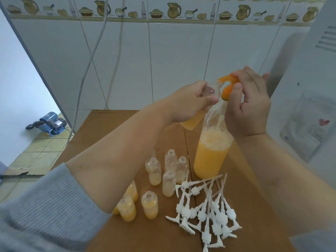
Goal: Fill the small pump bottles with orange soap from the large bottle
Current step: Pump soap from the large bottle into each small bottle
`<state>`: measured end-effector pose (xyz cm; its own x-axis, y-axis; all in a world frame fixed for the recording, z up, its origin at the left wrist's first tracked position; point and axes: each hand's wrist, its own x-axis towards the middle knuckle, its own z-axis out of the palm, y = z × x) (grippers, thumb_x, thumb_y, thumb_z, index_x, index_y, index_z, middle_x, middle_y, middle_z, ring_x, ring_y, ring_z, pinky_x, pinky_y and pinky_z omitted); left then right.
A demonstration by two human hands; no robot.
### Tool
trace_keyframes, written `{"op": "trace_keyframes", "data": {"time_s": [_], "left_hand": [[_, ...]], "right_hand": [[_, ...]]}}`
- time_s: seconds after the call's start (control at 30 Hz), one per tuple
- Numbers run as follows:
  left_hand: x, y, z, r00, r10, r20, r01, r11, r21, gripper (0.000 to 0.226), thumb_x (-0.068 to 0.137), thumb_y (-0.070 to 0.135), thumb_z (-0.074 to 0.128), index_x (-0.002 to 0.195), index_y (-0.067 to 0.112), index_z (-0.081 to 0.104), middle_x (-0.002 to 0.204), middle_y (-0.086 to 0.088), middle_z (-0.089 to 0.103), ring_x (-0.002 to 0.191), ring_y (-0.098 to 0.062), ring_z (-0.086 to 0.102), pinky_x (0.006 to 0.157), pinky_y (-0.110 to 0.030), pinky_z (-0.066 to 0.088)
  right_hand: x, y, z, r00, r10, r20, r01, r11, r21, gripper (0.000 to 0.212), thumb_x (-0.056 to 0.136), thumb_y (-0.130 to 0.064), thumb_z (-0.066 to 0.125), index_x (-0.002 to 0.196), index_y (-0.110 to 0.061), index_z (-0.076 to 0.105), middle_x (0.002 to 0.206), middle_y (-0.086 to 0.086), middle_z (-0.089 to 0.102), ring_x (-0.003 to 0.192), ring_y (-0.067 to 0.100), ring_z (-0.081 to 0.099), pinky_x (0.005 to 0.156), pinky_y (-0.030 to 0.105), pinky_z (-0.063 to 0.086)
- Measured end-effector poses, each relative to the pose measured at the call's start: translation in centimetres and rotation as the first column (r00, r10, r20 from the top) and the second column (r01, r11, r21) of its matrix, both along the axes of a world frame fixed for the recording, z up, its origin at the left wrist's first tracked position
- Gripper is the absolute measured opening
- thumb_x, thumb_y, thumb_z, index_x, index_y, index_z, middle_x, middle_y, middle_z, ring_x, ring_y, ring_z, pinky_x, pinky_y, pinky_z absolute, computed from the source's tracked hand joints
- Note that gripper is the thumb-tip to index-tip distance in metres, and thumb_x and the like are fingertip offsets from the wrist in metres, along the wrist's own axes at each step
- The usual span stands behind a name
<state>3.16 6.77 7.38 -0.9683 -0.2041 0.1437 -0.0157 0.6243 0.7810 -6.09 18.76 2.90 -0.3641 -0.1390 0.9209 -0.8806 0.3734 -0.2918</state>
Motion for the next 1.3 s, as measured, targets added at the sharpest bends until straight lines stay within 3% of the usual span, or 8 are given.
{"op": "trace_keyframes", "data": {"time_s": [0.07, 0.2, 0.43, 0.57, 0.8, 0.97, 1.13, 1.3], "left_hand": [[0.4, 0.0, 0.3, 1.0, 0.015, -0.015, -0.016, 1.0, -0.008, 0.035, 0.094, 0.033, 0.055, 0.124, 0.015, 0.051, 0.115, -0.001, 0.06, 0.107, -0.015, 0.056, 0.096, -0.032, 0.045], [2.8, -1.4, 0.3, 0.995, 0.089, -0.038, -0.091, 0.995, -0.051, 0.037, 0.091, 0.038, 0.059, 0.123, 0.02, 0.052, 0.11, 0.01, 0.058, 0.099, -0.005, 0.055, 0.08, -0.014, 0.042], [10.4, -5.8, -4.4, 0.918, 0.397, -0.014, -0.397, 0.918, -0.022, 0.037, 0.082, 0.047, 0.064, 0.112, 0.027, 0.058, 0.107, 0.013, 0.064, 0.1, -0.006, 0.061, 0.092, -0.035, 0.05], [12.1, -6.2, -7.5, 0.86, 0.508, 0.052, -0.507, 0.861, -0.031, 0.041, 0.073, 0.047, 0.073, 0.108, 0.028, 0.06, 0.098, 0.015, 0.065, 0.09, -0.002, 0.061, 0.075, -0.02, 0.047], [12.3, -5.5, -10.8, 0.839, 0.52, 0.161, -0.492, 0.851, -0.185, 0.041, 0.071, 0.037, 0.08, 0.1, 0.025, 0.054, 0.087, 0.014, 0.058, 0.079, 0.001, 0.054, 0.063, -0.016, 0.043], [12.2, -4.9, -11.7, 0.804, 0.53, 0.27, -0.452, 0.84, -0.302, 0.03, 0.078, 0.034, 0.072, 0.097, 0.019, 0.054, 0.089, 0.003, 0.061, 0.079, -0.015, 0.059, 0.073, -0.036, 0.054], [11.7, -4.6, -12.7, 0.751, 0.529, 0.395, -0.374, 0.834, -0.405, 0.022, 0.088, 0.022, 0.062, 0.108, 0.017, 0.054, 0.079, 0.011, 0.058, 0.071, -0.003, 0.054, 0.06, -0.02, 0.044], [11.4, -3.8, -13.2, 0.701, 0.515, 0.493, -0.257, 0.828, -0.499, 0.035, 0.089, 0.029, 0.061, 0.121, 0.019, 0.048, 0.103, 0.0, 0.049, 0.086, -0.015, 0.054, 0.073, -0.024, 0.046]], "right_hand": [[0.8, 0.6, 1.0, 0.997, 0.025, 0.069, -0.028, 0.999, 0.04, 0.038, 0.095, -0.015, 0.034, 0.113, 0.002, 0.062, 0.116, 0.017, 0.062, 0.12, 0.018, 0.044, 0.117, 0.029, 0.009], [1.8, 1.6, 2.9, 0.987, 0.042, 0.158, -0.059, 0.993, 0.104, 0.038, 0.096, -0.02, 0.036, 0.119, -0.001, 0.061, 0.121, 0.012, 0.059, 0.116, 0.01, 0.04, 0.111, 0.054, 0.026], [2.0, 2.0, 3.3, 0.982, 0.006, 0.19, -0.053, 0.968, 0.247, 0.037, 0.097, -0.022, 0.041, 0.128, -0.005, 0.053, 0.127, 0.009, 0.054, 0.121, 0.012, 0.039, 0.112, 0.05, 0.026], [1.3, 1.7, 4.0, 0.979, 0.003, 0.204, -0.063, 0.956, 0.285, 0.038, 0.099, -0.025, 0.039, 0.128, -0.006, 0.053, 0.128, 0.01, 0.053, 0.122, 0.017, 0.042, 0.112, 0.048, 0.025], [1.8, 1.2, 2.8, 0.974, 0.008, 0.228, -0.07, 0.961, 0.268, 0.04, 0.096, -0.023, 0.042, 0.132, -0.005, 0.045, 0.133, 0.01, 0.047, 0.127, 0.02, 0.038, 0.112, 0.051, 0.026], [2.0, 1.1, 2.7, 0.967, 0.006, 0.254, -0.07, 0.968, 0.243, 0.041, 0.096, -0.022, 0.043, 0.134, -0.008, 0.044, 0.136, 0.007, 0.046, 0.129, 0.019, 0.038, 0.111, 0.05, 0.027], [2.2, 1.0, 2.6, 0.964, 0.003, 0.267, -0.07, 0.968, 0.242, 0.041, 0.096, -0.022, 0.042, 0.136, -0.01, 0.042, 0.137, 0.006, 0.044, 0.13, 0.017, 0.036, 0.111, 0.05, 0.028], [2.3, 1.1, 2.5, 0.959, 0.007, 0.284, -0.076, 0.97, 0.233, 0.041, 0.097, -0.021, 0.043, 0.137, -0.01, 0.041, 0.138, 0.005, 0.043, 0.131, 0.017, 0.036, 0.112, 0.049, 0.027]]}}
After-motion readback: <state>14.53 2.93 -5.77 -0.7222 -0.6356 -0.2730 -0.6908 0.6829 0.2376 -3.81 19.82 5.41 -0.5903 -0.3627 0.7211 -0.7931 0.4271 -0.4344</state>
